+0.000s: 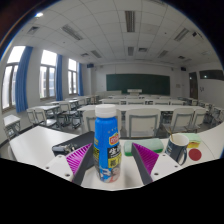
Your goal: Pour water
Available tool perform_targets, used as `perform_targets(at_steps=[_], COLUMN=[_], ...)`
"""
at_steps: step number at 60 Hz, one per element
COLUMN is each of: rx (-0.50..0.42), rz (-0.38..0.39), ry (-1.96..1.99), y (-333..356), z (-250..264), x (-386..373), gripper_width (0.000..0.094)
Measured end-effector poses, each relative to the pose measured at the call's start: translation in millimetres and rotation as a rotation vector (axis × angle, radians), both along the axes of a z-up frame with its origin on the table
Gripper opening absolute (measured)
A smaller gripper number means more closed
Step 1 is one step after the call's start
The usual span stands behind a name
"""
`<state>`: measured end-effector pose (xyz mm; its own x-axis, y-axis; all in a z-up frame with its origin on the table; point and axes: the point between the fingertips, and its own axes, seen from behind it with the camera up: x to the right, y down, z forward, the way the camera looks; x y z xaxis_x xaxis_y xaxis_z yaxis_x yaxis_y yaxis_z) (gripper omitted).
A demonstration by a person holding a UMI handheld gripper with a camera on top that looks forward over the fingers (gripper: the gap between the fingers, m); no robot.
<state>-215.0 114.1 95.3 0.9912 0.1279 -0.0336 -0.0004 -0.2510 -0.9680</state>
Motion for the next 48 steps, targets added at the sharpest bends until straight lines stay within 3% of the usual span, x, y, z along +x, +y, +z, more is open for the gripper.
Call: perform_targets(at_steps=[13, 16, 17, 27, 39, 48], rx=[-0.009, -0.021, -0.012, 0.019, 0.044, -0.009], rz=[0.021, 0.023, 0.009, -0.027, -0.019, -0.009], ry=[-0.075, -0.076, -0.082, -0.009, -0.02, 0.194], y=[44.4, 48.1, 50.3, 47.9, 50.1, 49.9], z=[-29.6, -36.4, -35.4, -28.7, -29.2, -21.6], x=[-18.6, -19.7, -15.3, -15.0, -13.8, -18.2], gripper_width=[0.077, 0.0678, 0.0606, 0.0407, 0.0372, 0.0371])
